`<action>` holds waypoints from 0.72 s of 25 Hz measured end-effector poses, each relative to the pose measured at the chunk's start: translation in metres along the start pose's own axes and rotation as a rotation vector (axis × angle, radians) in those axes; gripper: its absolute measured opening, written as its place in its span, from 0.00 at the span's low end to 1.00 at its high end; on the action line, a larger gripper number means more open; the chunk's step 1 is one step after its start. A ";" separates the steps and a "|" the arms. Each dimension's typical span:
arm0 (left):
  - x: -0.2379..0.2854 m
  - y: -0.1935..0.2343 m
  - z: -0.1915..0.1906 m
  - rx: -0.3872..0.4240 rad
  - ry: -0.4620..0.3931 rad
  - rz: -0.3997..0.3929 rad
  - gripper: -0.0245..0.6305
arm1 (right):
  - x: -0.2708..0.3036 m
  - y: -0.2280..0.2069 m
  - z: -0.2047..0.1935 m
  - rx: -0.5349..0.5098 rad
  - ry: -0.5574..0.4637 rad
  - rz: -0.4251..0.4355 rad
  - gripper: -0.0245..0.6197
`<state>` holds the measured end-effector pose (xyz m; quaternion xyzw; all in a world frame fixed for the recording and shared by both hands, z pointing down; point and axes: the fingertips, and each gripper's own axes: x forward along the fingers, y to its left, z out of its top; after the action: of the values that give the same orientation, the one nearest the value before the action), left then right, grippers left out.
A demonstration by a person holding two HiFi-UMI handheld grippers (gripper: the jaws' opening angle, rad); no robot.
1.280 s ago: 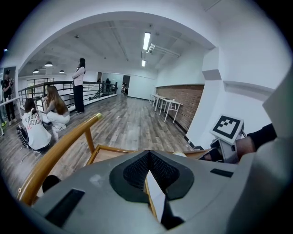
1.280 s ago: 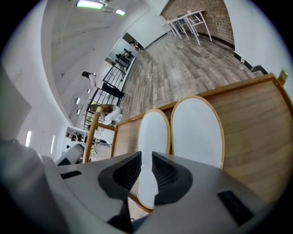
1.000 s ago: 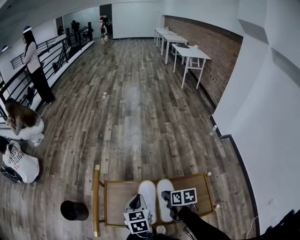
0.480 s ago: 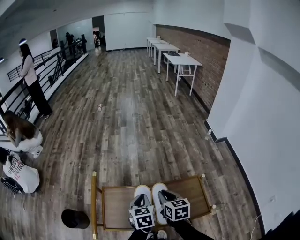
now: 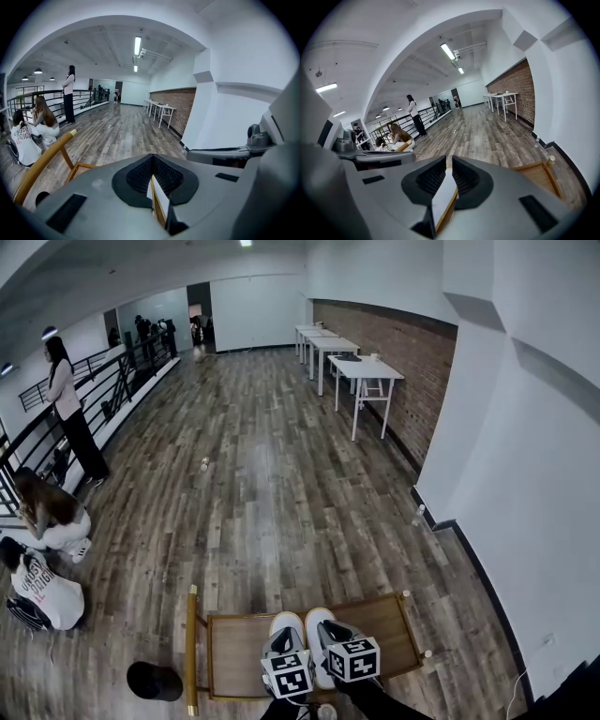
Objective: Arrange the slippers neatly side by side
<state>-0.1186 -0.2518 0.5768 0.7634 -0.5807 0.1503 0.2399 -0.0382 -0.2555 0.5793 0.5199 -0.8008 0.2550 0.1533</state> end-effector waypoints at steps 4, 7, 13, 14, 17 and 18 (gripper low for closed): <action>-0.001 0.000 0.002 0.006 -0.005 0.006 0.04 | 0.000 0.000 0.001 -0.004 -0.005 0.003 0.10; -0.003 -0.001 0.003 0.008 -0.010 0.006 0.04 | -0.001 0.002 0.003 -0.011 -0.013 0.001 0.10; -0.006 0.000 0.004 0.015 -0.017 0.008 0.04 | -0.001 0.004 0.003 -0.017 -0.012 0.005 0.04; -0.007 -0.001 0.004 0.016 -0.017 0.008 0.04 | -0.001 0.005 0.002 -0.016 -0.008 0.006 0.04; -0.007 -0.002 0.003 0.015 -0.015 0.011 0.04 | -0.002 0.004 0.000 -0.018 -0.001 0.009 0.04; -0.007 -0.002 0.003 0.014 -0.015 0.013 0.04 | -0.001 0.004 0.000 -0.019 -0.001 0.010 0.04</action>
<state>-0.1189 -0.2475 0.5710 0.7625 -0.5862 0.1499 0.2292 -0.0412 -0.2531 0.5779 0.5143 -0.8059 0.2481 0.1567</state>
